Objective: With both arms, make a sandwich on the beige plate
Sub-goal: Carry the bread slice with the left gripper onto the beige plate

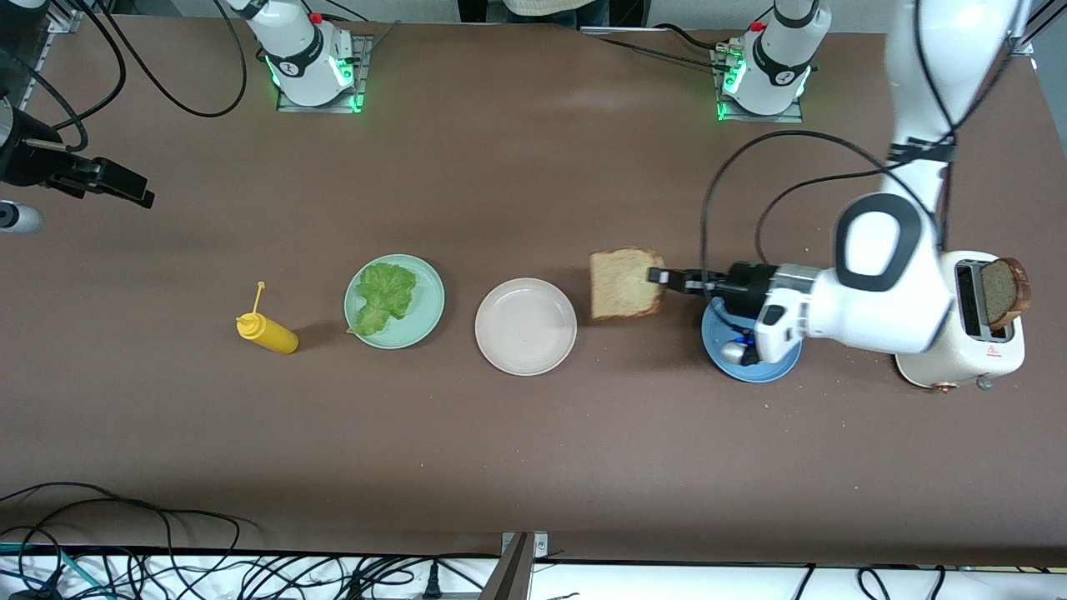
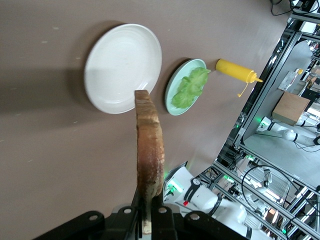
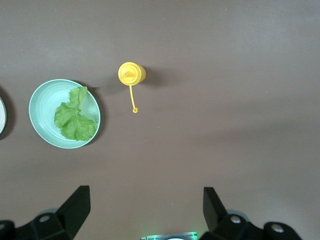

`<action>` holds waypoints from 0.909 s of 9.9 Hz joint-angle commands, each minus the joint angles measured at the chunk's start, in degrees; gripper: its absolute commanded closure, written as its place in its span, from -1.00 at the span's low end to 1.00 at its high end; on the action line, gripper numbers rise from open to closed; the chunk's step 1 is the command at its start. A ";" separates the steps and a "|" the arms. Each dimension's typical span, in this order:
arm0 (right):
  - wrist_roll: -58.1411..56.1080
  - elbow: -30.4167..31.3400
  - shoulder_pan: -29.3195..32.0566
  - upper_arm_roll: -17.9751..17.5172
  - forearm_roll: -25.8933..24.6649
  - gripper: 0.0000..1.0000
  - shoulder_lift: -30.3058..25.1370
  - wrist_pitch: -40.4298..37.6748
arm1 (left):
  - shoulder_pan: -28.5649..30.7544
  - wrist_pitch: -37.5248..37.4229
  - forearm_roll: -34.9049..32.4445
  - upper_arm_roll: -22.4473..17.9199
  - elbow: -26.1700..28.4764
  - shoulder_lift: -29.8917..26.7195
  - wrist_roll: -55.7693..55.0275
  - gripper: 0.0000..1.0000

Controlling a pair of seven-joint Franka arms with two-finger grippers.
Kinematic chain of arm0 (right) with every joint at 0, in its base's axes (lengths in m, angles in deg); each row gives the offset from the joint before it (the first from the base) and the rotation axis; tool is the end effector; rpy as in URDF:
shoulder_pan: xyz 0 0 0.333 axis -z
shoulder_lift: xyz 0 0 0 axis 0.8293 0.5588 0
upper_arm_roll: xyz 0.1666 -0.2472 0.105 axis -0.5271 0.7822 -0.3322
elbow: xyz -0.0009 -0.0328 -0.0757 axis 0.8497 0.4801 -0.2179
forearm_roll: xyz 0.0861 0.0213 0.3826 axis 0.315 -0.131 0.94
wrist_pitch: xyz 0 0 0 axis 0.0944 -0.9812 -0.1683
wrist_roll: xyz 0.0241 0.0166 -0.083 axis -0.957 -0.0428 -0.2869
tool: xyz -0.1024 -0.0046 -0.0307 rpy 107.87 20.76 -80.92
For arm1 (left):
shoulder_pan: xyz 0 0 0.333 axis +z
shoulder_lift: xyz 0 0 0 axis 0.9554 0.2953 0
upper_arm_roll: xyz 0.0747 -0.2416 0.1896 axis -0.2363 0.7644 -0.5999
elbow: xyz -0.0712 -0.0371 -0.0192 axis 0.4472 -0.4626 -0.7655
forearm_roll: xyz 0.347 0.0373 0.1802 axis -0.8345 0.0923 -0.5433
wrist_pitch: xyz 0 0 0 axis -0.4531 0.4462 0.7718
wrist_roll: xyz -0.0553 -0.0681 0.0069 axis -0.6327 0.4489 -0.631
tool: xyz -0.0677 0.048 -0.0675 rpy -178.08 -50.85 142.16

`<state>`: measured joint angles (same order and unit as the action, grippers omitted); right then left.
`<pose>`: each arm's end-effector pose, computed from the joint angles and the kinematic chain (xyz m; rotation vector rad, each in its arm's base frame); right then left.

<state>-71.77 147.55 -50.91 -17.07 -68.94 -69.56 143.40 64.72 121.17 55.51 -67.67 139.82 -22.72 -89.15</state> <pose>0.5528 -0.0132 0.5865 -3.1275 0.2197 0.1715 0.6426 -0.2236 0.3755 2.1759 0.1424 -0.5416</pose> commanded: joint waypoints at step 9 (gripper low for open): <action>-0.65 1.70 0.24 0.20 1.09 -1.00 -1.39 0.14 | -14.65 29.21 23.29 -0.77 6.04 8.07 21.32 1.00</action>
<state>-71.78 147.82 -50.90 -17.01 -68.94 -69.56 143.38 51.71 147.73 73.54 -67.71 143.75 -14.98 -73.72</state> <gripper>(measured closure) 0.000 0.921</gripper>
